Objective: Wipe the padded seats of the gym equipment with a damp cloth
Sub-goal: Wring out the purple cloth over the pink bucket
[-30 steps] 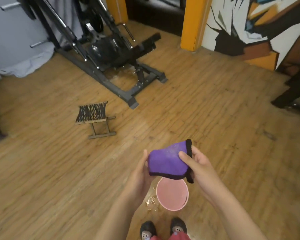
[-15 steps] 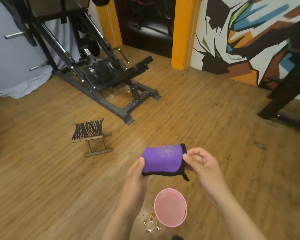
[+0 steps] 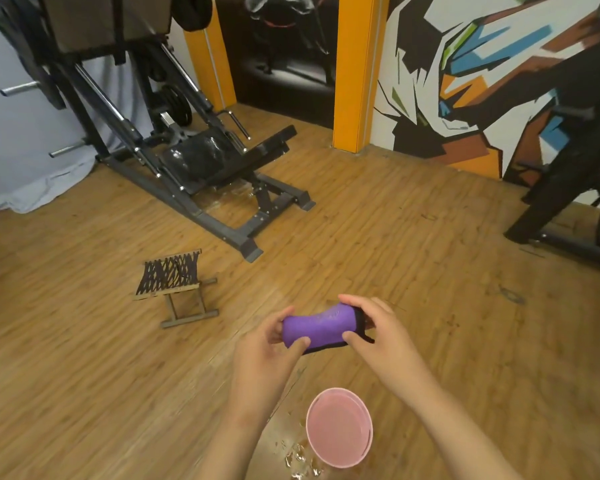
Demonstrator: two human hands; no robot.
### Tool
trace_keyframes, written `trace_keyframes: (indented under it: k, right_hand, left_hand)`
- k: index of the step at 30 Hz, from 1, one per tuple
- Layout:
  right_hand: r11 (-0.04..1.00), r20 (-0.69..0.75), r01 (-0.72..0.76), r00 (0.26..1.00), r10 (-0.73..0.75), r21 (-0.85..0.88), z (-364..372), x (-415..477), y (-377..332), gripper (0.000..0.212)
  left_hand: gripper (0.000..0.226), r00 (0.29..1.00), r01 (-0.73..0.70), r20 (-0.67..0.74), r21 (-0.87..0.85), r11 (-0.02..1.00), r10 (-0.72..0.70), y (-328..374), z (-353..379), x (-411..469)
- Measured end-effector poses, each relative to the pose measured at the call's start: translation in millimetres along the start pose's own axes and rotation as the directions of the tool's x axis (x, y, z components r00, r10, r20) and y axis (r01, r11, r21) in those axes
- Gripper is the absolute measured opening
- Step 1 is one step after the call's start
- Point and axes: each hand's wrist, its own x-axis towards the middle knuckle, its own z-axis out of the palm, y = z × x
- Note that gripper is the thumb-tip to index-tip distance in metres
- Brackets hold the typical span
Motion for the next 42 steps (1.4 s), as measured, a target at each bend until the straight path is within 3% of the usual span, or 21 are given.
trace_keyframes:
  k: [3, 6, 8, 11, 13, 15, 16, 20, 22, 24, 28, 35, 38, 42]
  right_hand:
    - [0.980, -0.018, 0.006, 1.000, -0.010, -0.201, 3, 4, -1, 0.046]
    - [0.967, -0.061, 0.067, 0.995, -0.085, -0.245, 5, 7, -5, 0.024]
    - [0.977, -0.060, 0.073, 0.994, -0.087, -0.200, 5, 11, -2, 0.012]
    - [0.988, 0.094, -0.129, 0.988, 0.120, 0.086, 3, 19, -3, 0.015]
    - [0.942, 0.145, -0.234, 0.968, 0.204, 0.242, 8, 19, -4, 0.019]
    - [0.898, 0.120, -0.296, 0.955, 0.271, 0.326, 17, 17, -2, 0.024]
    - [0.901, 0.080, -0.310, 0.950, 0.300, 0.304, 21, 15, -1, 0.028]
    - [0.953, -0.136, -0.296, 0.949, 0.284, -0.070, 38, 8, 6, 0.032]
    - [0.964, -0.166, -0.261, 0.954, 0.250, -0.048, 41, 5, 4, 0.025]
    - [0.964, -0.116, -0.247, 0.959, 0.257, 0.096, 44, 4, 5, 0.016]
    - [0.896, -0.017, -0.276, 0.954, 0.300, 0.348, 47, 3, 1, 0.033]
    - [0.814, -0.076, -0.291, 0.923, 0.376, 0.503, 46, 9, -7, 0.039]
    - [0.747, -0.124, -0.329, 0.869, 0.478, 0.577, 47, 19, 1, 0.038]
    - [0.828, -0.217, -0.323, 0.862, 0.457, 0.459, 48, 23, 25, 0.042]
  left_hand:
    - [0.033, 0.993, -0.084, -0.059, 0.202, 0.976, 0.098, -4, -4, 3]
    - [0.018, 0.984, -0.157, -0.044, 0.267, 0.951, 0.174, -6, -7, 6]
    - [0.009, 0.993, -0.116, 0.004, 0.144, 0.983, 0.117, -4, -10, 9]
    - [0.017, 0.981, 0.149, 0.152, -0.193, 0.970, -0.120, -2, -8, 15]
    - [0.015, 0.953, 0.273, 0.209, -0.275, 0.922, -0.220, -5, -1, 17]
    - [0.009, 0.948, 0.301, 0.200, -0.310, 0.902, -0.247, -6, 6, 17]
    - [0.012, 0.956, 0.280, 0.163, -0.279, 0.918, -0.242, -7, 10, 16]
    - [0.019, 0.985, 0.157, -0.068, -0.021, 0.987, -0.158, -5, 28, 5]
    - [0.024, 0.987, 0.088, -0.145, 0.098, 0.991, -0.073, -4, 37, 0]
    - [0.028, 0.981, 0.035, -0.194, 0.155, 0.987, -0.005, -2, 40, -1]
    - [0.012, 0.989, -0.095, -0.102, 0.108, 0.990, 0.107, -2, 39, 1]
    - [0.034, 0.938, -0.345, 0.007, 0.090, 0.934, 0.346, 7, 42, -13]
    - [0.031, 0.958, -0.250, 0.130, -0.058, 0.967, 0.256, 8, 44, -21]
    - [0.017, 0.971, -0.135, 0.173, -0.158, 0.978, 0.162, 3, 37, -26]
